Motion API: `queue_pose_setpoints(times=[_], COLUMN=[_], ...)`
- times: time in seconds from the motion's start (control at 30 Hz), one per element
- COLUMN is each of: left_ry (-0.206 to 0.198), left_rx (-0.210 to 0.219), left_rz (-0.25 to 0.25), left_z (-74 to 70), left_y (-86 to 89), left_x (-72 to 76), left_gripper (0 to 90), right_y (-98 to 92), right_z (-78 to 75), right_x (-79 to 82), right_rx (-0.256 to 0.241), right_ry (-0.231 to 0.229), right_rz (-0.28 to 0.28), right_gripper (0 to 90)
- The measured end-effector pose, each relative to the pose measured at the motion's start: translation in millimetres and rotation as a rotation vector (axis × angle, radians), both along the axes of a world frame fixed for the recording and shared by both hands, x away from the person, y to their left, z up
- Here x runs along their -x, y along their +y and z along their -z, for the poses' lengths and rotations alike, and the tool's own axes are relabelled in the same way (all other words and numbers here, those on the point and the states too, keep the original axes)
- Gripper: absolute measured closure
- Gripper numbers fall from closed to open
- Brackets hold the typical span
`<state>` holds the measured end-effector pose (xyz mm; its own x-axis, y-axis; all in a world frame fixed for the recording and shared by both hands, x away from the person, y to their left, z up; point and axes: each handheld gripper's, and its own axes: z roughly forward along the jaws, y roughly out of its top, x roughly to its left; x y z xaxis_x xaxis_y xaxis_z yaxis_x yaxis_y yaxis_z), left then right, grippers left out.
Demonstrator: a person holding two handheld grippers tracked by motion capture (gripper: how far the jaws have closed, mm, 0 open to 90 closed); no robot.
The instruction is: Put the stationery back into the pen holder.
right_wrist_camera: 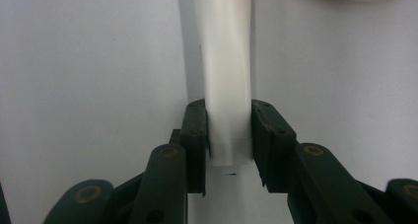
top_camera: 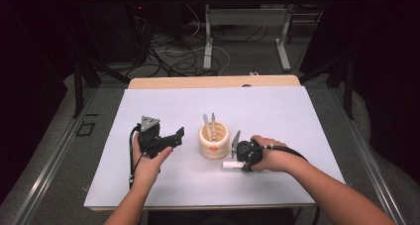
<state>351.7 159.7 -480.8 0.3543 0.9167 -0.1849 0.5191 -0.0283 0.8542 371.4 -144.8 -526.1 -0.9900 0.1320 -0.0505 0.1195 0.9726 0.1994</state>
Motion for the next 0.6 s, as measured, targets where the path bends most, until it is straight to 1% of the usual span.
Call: queue_pose_setpoints(times=[0.1, 0.23, 0.27, 0.3, 0.33, 0.37, 0.5, 0.6], left_ry=[0.0, -0.004, -0.003, 0.001, 0.0, 0.0, -0.003, -0.004], left_rx=[0.0, 0.001, 0.003, 0.001, 0.002, 0.002, 0.004, 0.006], left_rz=[0.003, 0.003, 0.003, 0.003, 0.003, 0.003, 0.003, 0.005], left_z=[0.2, 0.5, 0.4, 0.0, 0.0, -0.2, -0.2, -0.3], left_y=[-0.3, -0.8, -0.6, -0.3, -0.1, 0.1, -0.2, -0.4], left_x=[0.0, -0.1, -0.1, 0.1, 0.1, 0.1, 0.2, 0.2], left_gripper=[8.0, 7.9, 8.0, 7.9, 7.9, 7.9, 7.9, 7.9], right_y=[0.2, 0.1, 0.1, -0.2, -0.2, -0.3, -0.5, -0.7], right_z=[-0.3, -0.3, -0.6, -1.1, -2.0, -2.4, -5.9, -10.4], right_x=[1.3, 1.4, 1.9, 1.8, 3.0, 2.5, 4.5, 6.9], right_rx=[0.002, 0.0, -0.002, -0.01, -0.012, -0.014, -0.041, -0.071], right_ry=[-0.004, -0.018, -0.017, -0.018, -0.018, -0.019, -0.025, -0.021], right_rz=[0.001, -0.018, -0.012, -0.019, -0.009, -0.021, -0.028, -0.012], right_gripper=[70.6, 70.7, 70.7, 70.7, 70.7, 70.7, 70.7, 70.7])
